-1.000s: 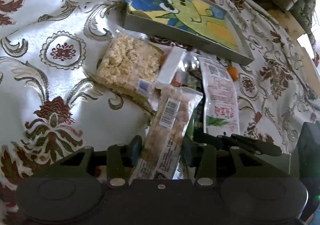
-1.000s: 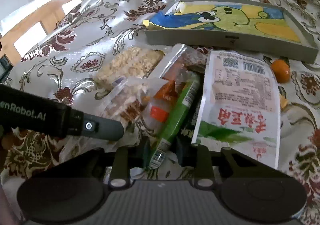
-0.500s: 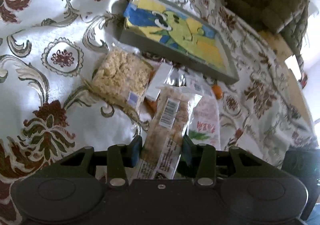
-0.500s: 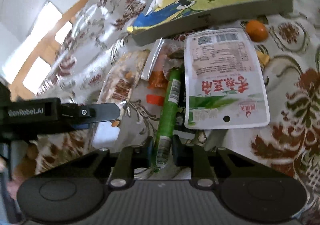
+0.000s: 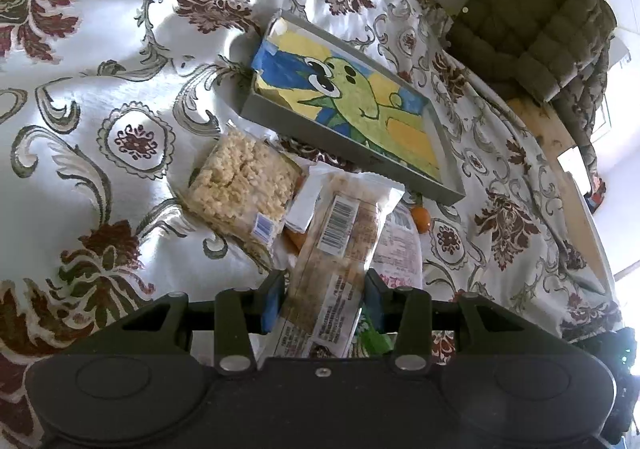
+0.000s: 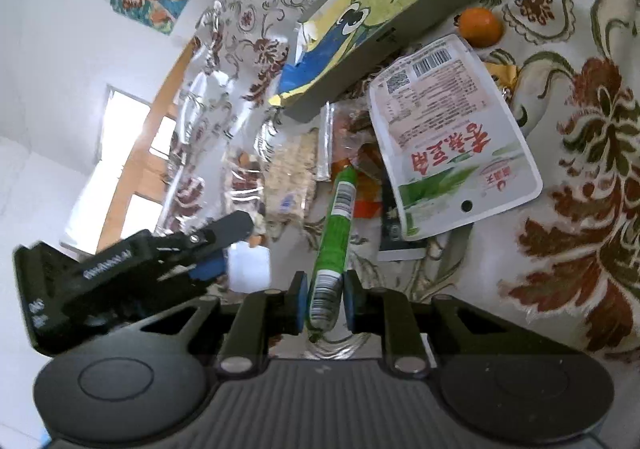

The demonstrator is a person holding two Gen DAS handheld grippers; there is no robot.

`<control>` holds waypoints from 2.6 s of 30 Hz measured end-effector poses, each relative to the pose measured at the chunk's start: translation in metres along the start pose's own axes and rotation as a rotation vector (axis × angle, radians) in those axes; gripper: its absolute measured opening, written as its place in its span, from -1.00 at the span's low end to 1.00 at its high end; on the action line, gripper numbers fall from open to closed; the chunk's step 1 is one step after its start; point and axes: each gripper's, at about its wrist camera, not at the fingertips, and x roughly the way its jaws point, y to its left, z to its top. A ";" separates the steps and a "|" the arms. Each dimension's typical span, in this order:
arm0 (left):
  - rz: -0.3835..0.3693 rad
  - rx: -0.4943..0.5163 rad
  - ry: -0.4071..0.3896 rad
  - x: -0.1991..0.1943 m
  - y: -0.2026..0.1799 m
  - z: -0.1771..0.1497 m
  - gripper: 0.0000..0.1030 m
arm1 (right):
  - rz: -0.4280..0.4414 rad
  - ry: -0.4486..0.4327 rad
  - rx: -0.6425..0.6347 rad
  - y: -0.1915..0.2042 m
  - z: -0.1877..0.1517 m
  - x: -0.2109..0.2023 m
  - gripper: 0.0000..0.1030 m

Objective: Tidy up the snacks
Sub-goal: 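Grasp the green tube snack with the right tool while the left tool lifts the bar, then carry the bar and green tube over the grey tray and release both inside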

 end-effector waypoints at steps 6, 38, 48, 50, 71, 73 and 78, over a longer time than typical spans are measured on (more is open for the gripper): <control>0.036 -0.014 -0.003 0.000 0.003 0.000 -0.14 | 0.045 -0.018 0.028 -0.002 0.001 -0.002 -0.60; 0.058 -0.093 -0.076 -0.005 0.016 0.009 -0.13 | -0.192 0.099 -0.430 0.046 -0.008 0.097 -0.28; 0.029 -0.073 -0.161 -0.014 0.014 0.021 -0.14 | -0.147 0.015 -0.414 0.045 0.002 0.070 -0.61; 0.030 -0.066 -0.181 -0.015 0.013 0.023 -0.14 | -0.143 -0.017 -0.399 0.043 0.005 0.060 -0.61; -0.096 -0.087 -0.348 0.074 -0.032 0.115 -0.14 | -0.154 -0.314 -0.272 0.029 0.136 0.023 -0.61; -0.093 -0.091 -0.372 0.087 -0.033 0.122 -0.13 | -0.160 -0.345 -0.240 0.025 0.157 0.028 -0.61; -0.079 -0.135 -0.417 0.113 -0.023 0.132 -0.14 | -0.169 -0.394 -0.193 0.015 0.201 0.050 -0.60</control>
